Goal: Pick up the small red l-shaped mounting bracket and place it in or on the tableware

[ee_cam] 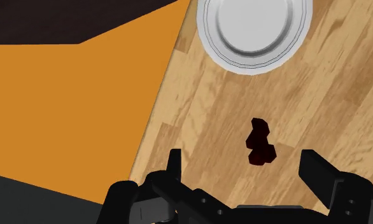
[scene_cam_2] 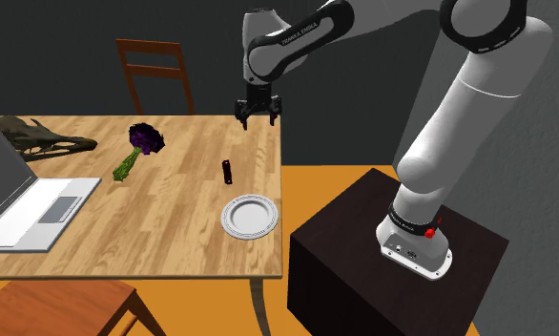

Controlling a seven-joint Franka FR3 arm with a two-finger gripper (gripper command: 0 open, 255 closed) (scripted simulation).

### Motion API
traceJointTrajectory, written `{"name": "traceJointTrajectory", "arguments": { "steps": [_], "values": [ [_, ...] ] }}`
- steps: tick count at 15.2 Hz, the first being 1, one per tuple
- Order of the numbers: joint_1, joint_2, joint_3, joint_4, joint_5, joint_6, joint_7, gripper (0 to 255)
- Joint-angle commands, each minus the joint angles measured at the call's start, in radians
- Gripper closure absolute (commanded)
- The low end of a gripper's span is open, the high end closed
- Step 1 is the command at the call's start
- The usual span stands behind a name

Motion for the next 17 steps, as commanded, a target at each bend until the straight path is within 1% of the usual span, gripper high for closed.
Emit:
{"name": "traceJointTrajectory", "arguments": {
  "steps": [1, 5, 10, 13, 17],
  "values": [
    [0.001, 0.079, 0.013, 0.029, -0.031, 0.036, 0.051, 0],
    [0.018, 0.245, 0.019, 0.117, -0.105, 0.083, 0.152, 0],
    [0.064, 0.451, -0.005, 0.256, -0.187, 0.114, 0.261, 0],
    [0.098, 0.573, -0.028, 0.354, -0.221, 0.118, 0.311, 0],
    [0.143, 0.737, -0.059, 0.507, -0.249, 0.108, 0.362, 0]
  ]
}}
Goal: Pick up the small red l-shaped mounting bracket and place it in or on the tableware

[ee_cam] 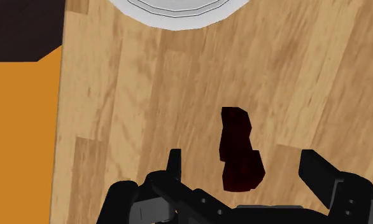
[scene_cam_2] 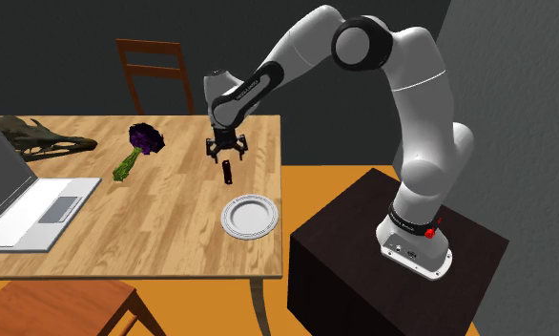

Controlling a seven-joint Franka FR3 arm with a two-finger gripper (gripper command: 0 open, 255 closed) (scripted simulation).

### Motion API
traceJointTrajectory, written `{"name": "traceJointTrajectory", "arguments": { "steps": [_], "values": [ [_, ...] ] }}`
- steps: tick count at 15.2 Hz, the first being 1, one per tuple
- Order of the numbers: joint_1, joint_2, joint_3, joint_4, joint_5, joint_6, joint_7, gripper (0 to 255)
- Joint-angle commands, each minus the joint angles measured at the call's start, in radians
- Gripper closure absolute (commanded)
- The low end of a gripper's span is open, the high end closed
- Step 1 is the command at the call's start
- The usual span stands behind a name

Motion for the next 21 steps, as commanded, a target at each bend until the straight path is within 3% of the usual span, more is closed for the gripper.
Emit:
{"name": "traceJointTrajectory", "arguments": {
  "steps": [1, 9, 17, 18, 21],
  "values": [
    [0.025, 0.087, -0.015, 0.086, -0.012, -0.009, 0.025, 0],
    [0.040, 0.163, -0.033, 0.096, -0.030, 0.055, 0.037, 0],
    [0.040, 0.163, -0.033, 0.096, -0.030, 0.055, 0.037, 0],
    [0.040, 0.163, -0.033, 0.096, -0.030, 0.055, 0.037, 255],
    [0.040, 0.163, -0.033, 0.096, -0.030, 0.055, 0.037, 255]
  ]
}}
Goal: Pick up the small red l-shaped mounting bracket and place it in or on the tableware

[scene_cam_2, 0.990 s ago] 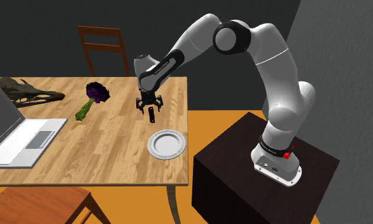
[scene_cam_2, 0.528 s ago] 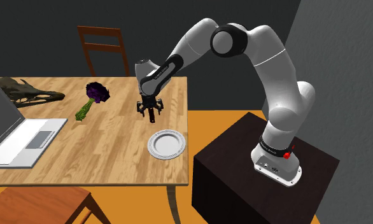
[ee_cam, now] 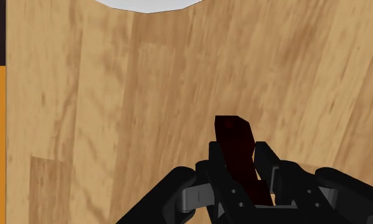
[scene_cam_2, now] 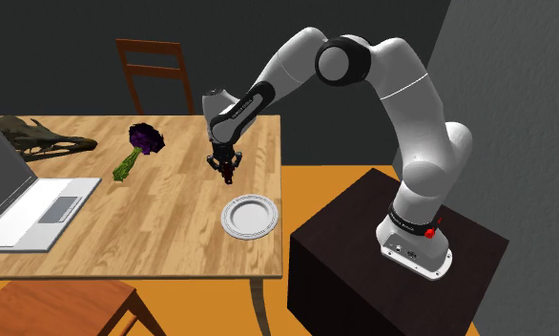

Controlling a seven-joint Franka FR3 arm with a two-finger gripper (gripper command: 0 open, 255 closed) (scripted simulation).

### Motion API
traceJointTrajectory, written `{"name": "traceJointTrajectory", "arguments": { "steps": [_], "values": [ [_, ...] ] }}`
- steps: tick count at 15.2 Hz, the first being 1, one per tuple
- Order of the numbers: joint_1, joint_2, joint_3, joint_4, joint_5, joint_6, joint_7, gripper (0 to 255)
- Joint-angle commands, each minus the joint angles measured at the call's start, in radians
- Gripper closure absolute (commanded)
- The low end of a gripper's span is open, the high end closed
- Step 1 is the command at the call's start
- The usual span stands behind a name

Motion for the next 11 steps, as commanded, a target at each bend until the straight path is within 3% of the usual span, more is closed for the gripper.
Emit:
{"name": "traceJointTrajectory", "arguments": {
  "steps": [1, 11],
  "values": [
    [0.000, 0.000, 0.000, 0.000, 0.000, 0.000, 0.000, 255],
    [-0.008, -0.048, 0.011, -0.008, 0.012, -0.040, -0.005, 255]
  ]
}}
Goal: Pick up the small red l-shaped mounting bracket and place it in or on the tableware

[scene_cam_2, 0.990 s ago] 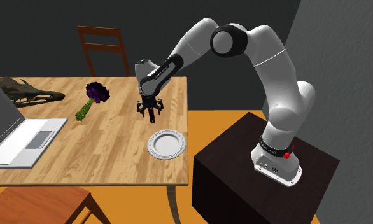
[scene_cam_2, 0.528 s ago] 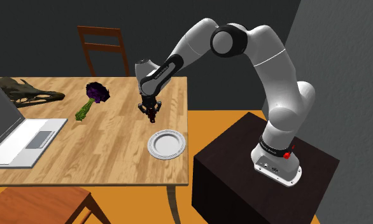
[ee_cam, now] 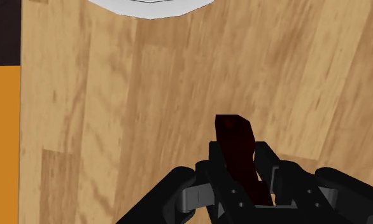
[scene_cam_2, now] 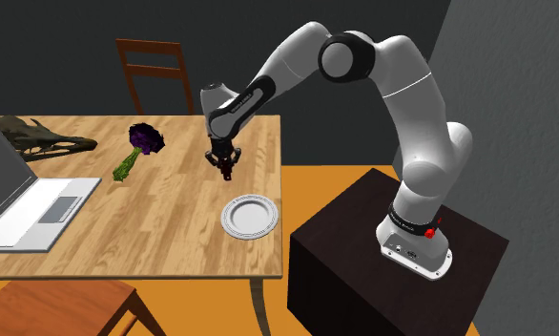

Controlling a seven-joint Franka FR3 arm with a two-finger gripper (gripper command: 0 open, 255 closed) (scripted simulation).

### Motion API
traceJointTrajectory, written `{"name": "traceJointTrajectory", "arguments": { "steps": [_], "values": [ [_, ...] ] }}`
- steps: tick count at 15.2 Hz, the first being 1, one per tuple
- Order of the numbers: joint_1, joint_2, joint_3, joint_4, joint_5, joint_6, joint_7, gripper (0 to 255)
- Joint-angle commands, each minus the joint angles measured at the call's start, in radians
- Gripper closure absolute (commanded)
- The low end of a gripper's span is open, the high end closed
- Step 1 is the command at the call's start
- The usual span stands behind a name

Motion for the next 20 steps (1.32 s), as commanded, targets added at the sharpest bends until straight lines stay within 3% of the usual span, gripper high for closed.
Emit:
{"name": "traceJointTrajectory", "arguments": {
  "steps": [1, 12, 20],
  "values": [
    [-0.006, -0.022, 0.005, -0.007, 0.005, -0.015, -0.004, 255],
    [-0.021, -0.115, 0.026, -0.002, 0.033, -0.112, -0.017, 255],
    [-0.006, -0.341, 0.081, -0.374, 0.072, 0.041, 0.070, 255]
  ]
}}
